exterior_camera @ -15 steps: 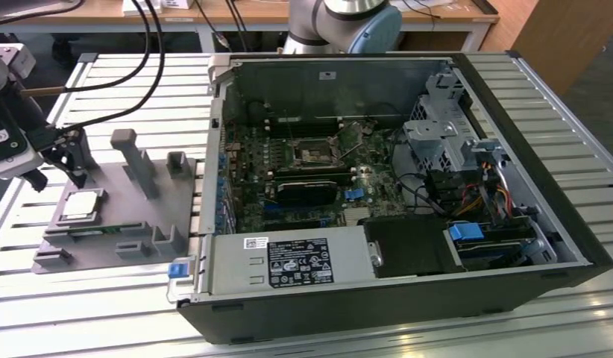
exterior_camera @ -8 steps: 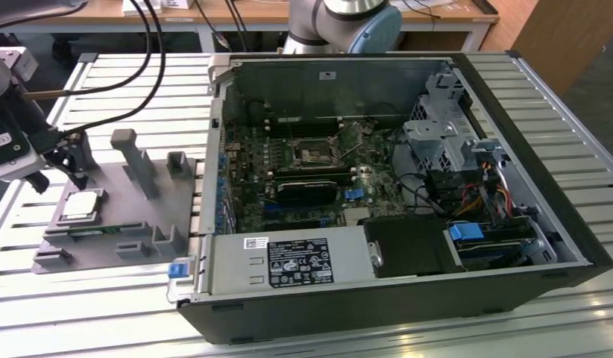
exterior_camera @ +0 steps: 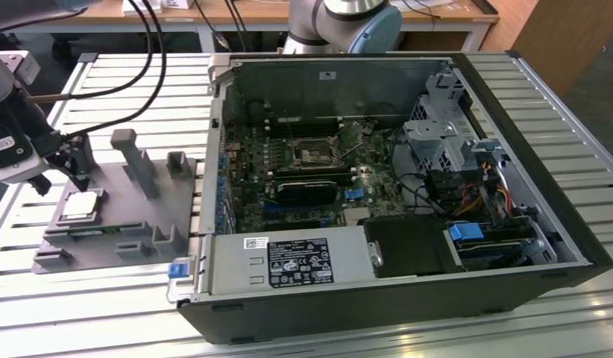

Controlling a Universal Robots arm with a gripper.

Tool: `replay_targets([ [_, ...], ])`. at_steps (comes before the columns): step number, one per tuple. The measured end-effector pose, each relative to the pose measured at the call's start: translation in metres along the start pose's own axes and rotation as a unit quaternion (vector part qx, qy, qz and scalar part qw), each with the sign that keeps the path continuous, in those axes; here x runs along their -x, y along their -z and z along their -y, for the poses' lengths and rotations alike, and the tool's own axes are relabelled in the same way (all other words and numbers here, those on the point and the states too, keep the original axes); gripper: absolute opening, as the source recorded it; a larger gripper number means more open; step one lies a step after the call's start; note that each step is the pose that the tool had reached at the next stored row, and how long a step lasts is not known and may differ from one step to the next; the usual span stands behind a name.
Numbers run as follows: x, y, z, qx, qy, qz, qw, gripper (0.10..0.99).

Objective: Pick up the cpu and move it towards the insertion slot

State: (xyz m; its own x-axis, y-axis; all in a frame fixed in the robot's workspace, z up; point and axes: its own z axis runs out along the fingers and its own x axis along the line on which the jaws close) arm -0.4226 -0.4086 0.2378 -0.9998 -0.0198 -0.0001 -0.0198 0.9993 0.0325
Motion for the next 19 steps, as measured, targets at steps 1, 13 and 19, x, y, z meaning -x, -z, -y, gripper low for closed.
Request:
replay_targets([
  [1,0.0,-0.0006,0.0,-0.0001,0.0,0.0,1.0,0.588],
  [13,-0.0001,-0.0087,0.0003,-0.0012,0.0,0.0,1.0,0.588],
  [19,-0.0001,-0.0127,0.0004,-0.0016,0.0,0.0,1.0,0.588],
])
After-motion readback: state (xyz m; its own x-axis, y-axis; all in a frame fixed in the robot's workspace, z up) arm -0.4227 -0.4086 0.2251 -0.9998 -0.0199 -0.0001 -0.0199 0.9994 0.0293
